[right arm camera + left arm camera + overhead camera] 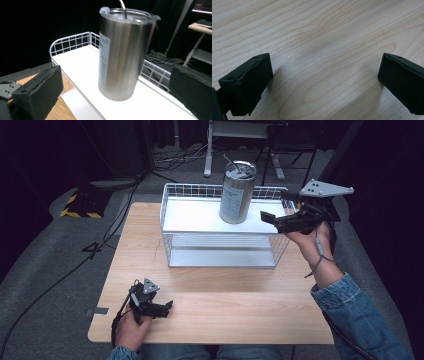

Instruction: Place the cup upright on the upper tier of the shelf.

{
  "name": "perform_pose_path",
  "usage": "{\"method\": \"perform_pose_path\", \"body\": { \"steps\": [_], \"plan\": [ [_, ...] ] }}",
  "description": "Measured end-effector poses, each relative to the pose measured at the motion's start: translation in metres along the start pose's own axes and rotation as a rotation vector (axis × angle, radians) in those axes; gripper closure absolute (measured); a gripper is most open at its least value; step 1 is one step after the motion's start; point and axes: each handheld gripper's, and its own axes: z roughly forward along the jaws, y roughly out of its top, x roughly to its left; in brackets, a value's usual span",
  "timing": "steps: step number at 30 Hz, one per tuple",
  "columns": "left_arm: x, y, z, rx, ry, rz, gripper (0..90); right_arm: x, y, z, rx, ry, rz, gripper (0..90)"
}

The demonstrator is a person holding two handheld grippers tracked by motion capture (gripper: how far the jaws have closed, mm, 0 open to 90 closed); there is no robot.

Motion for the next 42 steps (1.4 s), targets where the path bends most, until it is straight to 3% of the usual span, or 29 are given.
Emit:
{"method": "perform_pose_path", "body": {
  "steps": [6, 17, 42],
  "plan": [
    [0.0, 0.001, 0.001, 0.002, -0.002, 0.001, 0.2, -0.004, -0.017, -0.018, 0.002, -0.026, 0.013, 0.0],
    [0.0, 0.002, 0.002, -0.001, -0.001, 0.001, 0.2, -0.005, -0.047, -0.039, 0.066, -0.06, 0.07, 0.0],
    [0.0, 0.002, 0.002, -0.002, 0.0, 0.002, 0.2, 0.01, -0.154, -0.041, 0.211, -0.029, 0.131, 0.0]
  ]
}}
